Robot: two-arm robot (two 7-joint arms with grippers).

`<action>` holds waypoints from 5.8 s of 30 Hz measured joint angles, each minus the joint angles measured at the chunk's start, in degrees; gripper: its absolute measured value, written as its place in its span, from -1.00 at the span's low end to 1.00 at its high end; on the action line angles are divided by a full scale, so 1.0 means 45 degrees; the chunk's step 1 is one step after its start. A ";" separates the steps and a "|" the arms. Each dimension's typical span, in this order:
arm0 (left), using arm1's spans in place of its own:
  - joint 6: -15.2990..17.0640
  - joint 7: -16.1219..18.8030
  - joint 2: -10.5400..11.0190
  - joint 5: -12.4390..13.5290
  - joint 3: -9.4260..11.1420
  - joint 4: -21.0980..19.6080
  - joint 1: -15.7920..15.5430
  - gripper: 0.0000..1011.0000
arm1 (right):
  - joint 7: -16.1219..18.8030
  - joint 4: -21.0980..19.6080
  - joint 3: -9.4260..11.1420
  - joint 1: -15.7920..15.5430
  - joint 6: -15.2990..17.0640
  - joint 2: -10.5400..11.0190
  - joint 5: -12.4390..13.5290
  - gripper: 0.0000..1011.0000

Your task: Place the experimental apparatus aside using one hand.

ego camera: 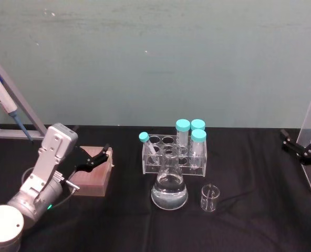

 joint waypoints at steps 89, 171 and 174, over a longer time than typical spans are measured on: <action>0.0000 -0.0001 0.0000 0.0000 0.0000 0.0000 0.0000 0.98 | 0.5893 0.6425 -0.6104 0.5081 -0.0704 0.1016 0.1928 0.98; 0.0000 -0.0001 0.0000 0.0000 0.0000 0.0000 0.0000 0.98 | 0.6983 0.9880 -0.7689 0.7219 -0.0915 -0.0347 0.0982 0.98; -0.0001 0.0000 -0.0001 0.0000 0.0000 0.0000 0.0000 0.98 | 0.6992 0.9902 -0.7690 0.7228 -0.0909 -0.0360 0.0961 0.98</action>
